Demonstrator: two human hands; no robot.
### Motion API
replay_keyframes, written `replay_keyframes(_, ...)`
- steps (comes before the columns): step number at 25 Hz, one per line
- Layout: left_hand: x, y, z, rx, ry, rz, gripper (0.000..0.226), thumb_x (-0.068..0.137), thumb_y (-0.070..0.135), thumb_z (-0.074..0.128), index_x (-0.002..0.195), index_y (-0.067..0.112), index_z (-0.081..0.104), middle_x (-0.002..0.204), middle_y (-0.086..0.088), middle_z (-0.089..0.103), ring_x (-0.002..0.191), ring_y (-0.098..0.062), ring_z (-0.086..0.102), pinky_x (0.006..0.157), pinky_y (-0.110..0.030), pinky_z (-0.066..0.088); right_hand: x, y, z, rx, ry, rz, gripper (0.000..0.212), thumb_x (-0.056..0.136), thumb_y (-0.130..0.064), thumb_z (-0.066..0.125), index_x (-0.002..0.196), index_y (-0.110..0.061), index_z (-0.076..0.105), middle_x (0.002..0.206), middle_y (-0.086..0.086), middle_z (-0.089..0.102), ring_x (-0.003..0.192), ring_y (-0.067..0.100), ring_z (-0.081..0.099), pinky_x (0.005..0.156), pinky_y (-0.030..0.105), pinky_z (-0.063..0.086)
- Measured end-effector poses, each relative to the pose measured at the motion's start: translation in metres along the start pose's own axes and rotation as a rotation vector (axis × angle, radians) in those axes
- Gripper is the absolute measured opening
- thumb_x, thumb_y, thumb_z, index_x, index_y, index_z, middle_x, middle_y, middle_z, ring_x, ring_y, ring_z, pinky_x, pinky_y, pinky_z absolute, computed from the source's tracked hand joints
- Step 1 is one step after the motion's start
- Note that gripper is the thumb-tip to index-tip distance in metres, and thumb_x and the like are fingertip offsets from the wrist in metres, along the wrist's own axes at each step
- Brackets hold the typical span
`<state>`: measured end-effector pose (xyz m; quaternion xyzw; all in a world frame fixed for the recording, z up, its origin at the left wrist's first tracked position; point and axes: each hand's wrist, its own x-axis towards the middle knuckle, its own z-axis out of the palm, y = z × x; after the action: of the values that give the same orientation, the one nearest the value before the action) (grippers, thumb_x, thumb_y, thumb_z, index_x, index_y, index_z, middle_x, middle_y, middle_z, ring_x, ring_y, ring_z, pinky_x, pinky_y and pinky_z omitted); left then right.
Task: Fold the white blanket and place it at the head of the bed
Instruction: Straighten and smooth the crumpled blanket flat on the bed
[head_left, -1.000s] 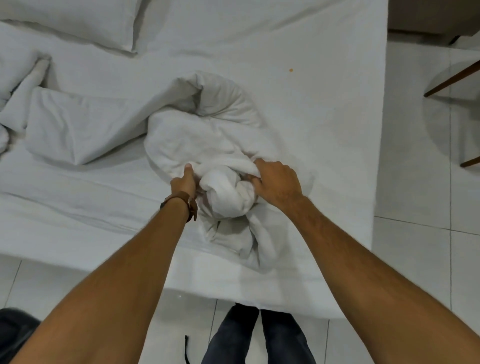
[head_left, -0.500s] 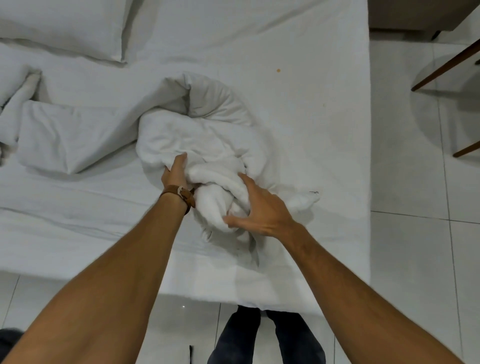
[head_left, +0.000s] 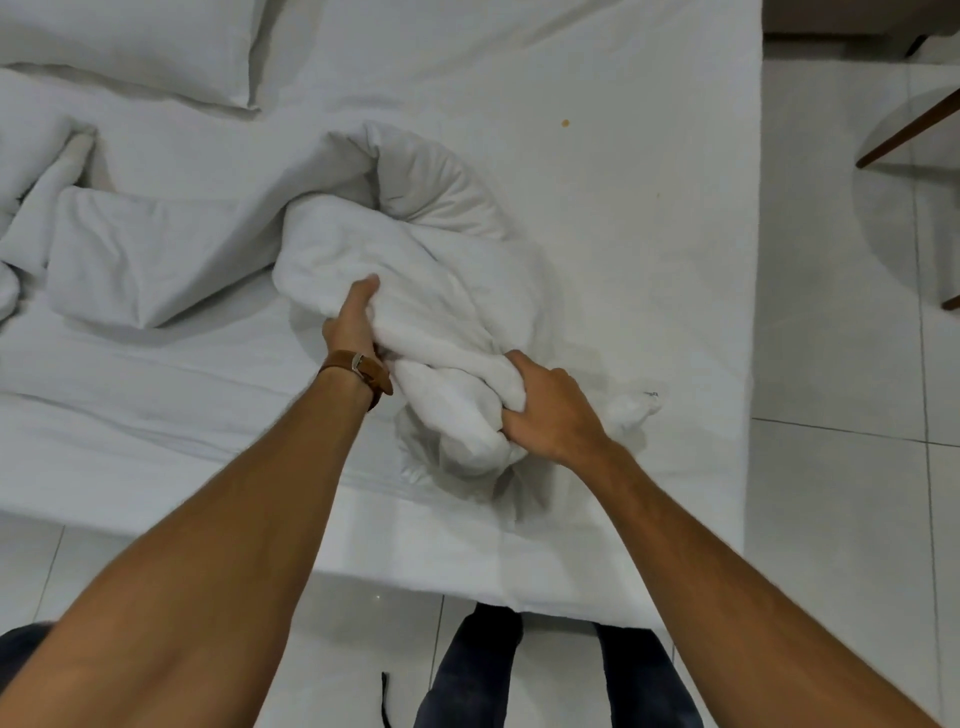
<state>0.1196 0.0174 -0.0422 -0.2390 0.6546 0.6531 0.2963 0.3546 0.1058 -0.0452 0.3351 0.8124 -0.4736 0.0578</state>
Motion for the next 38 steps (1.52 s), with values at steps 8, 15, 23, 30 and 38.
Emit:
replay_keyframes(8, -0.088, -0.001, 0.114, 0.022, -0.113, 0.143, 0.036, 0.073, 0.020, 0.089, 0.104, 0.019, 0.070, 0.111, -0.004, 0.077, 0.101, -0.025, 0.075, 0.092, -0.045, 0.063, -0.064, 0.025, -0.071, 0.225, 0.127, 0.100, 0.030, 0.098, -0.041, 0.066, 0.122, -0.032, 0.052, 0.090, -0.006, 0.069, 0.079, 0.018, 0.069, 0.067, 0.039, 0.061)
replay_keyframes(15, -0.160, -0.052, 0.213, 0.189, -0.286, 0.217, 0.052, 0.071, 0.024, 0.090, 0.119, 0.018, 0.070, 0.108, 0.001, 0.078, 0.101, -0.021, 0.076, 0.086, -0.034, 0.063, -0.121, 0.086, -0.119, 0.428, 0.248, 0.186, 0.032, 0.094, -0.050, 0.063, 0.117, -0.030, 0.054, 0.100, -0.006, 0.071, 0.088, 0.018, 0.069, 0.077, 0.039, 0.059)
replay_keyframes(23, -0.206, -0.150, 0.330, 0.591, -0.561, 0.449, 0.041, 0.077, 0.015, 0.083, 0.115, 0.015, 0.068, 0.105, 0.002, 0.076, 0.092, -0.014, 0.074, 0.078, -0.026, 0.060, -0.169, 0.175, -0.113, 0.827, 0.286, 0.339, 0.060, 0.086, -0.056, 0.082, 0.140, -0.046, 0.057, 0.125, -0.021, 0.071, 0.113, 0.000, 0.069, 0.099, 0.029, 0.058)
replay_keyframes(30, -0.168, -0.202, 0.380, 0.702, -0.486, 0.440, 0.034, 0.082, 0.016, 0.076, 0.113, 0.016, 0.064, 0.106, 0.004, 0.074, 0.095, -0.017, 0.071, 0.084, -0.031, 0.059, -0.197, 0.212, -0.095, 0.636, 0.628, 0.354, 0.048, 0.100, -0.040, 0.069, 0.144, -0.045, 0.050, 0.143, -0.032, 0.049, 0.132, -0.010, 0.048, 0.109, 0.028, 0.049)
replay_keyframes(38, -0.132, -0.242, 0.414, 0.878, -0.511, 0.475, 0.027, 0.082, 0.018, 0.073, 0.107, 0.018, 0.063, 0.099, 0.007, 0.073, 0.089, -0.009, 0.069, 0.076, -0.025, 0.056, -0.154, 0.227, -0.083, 0.857, 0.378, 0.449, 0.107, 0.069, -0.067, 0.091, 0.156, -0.043, 0.034, 0.155, -0.020, 0.048, 0.144, 0.005, 0.047, 0.122, 0.037, 0.044)
